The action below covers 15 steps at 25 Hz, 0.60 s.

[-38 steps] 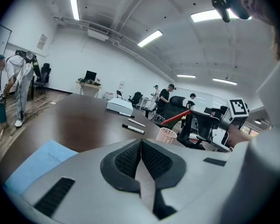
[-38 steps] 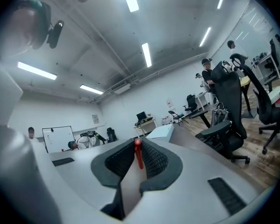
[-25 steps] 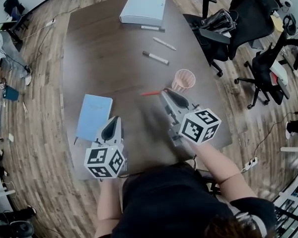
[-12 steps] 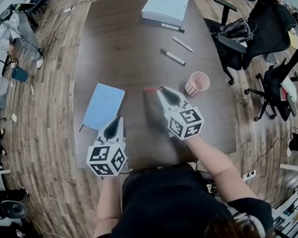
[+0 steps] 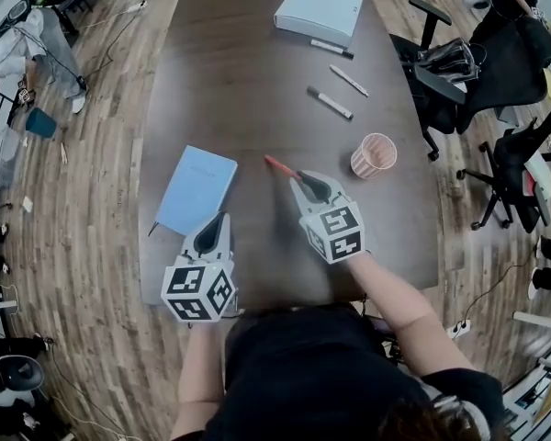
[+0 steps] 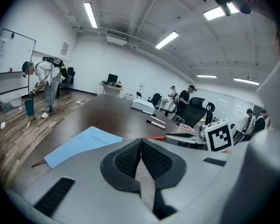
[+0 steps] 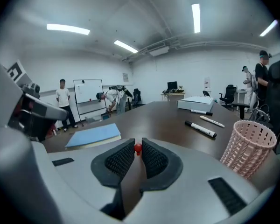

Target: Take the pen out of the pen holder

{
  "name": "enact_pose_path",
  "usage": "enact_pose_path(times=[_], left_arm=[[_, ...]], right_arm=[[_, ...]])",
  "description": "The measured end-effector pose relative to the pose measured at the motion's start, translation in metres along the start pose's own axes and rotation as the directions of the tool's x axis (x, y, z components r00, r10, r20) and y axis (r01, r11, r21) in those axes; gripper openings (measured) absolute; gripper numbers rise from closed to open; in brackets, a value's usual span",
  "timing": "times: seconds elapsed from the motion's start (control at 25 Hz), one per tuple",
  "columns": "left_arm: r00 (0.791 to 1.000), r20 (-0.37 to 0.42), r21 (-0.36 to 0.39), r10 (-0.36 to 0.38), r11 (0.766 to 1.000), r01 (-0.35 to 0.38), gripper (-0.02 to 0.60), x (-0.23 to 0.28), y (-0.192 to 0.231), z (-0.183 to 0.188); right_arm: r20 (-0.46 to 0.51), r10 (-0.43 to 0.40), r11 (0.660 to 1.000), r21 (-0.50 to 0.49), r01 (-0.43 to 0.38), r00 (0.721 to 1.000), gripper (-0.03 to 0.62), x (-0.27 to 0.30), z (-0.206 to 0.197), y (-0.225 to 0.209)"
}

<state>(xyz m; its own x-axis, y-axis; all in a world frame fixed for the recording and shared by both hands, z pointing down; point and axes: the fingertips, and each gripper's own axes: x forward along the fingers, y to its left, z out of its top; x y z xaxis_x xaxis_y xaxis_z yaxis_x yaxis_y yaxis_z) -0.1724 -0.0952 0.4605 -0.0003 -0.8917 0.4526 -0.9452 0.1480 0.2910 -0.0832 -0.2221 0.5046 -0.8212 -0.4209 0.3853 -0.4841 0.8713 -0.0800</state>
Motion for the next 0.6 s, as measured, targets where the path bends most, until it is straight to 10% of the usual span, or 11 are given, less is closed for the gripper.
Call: enact_pose_path(times=[0.6], left_arm=[[0.999,-0.041,0.016,-0.014,1.000,0.014,0.029,0.012,-0.003,-0.007]], right_arm=[[-0.383,0.027,0.981,-0.168,-0.099,0.923,0.063,0.009,-0.073,0.010]])
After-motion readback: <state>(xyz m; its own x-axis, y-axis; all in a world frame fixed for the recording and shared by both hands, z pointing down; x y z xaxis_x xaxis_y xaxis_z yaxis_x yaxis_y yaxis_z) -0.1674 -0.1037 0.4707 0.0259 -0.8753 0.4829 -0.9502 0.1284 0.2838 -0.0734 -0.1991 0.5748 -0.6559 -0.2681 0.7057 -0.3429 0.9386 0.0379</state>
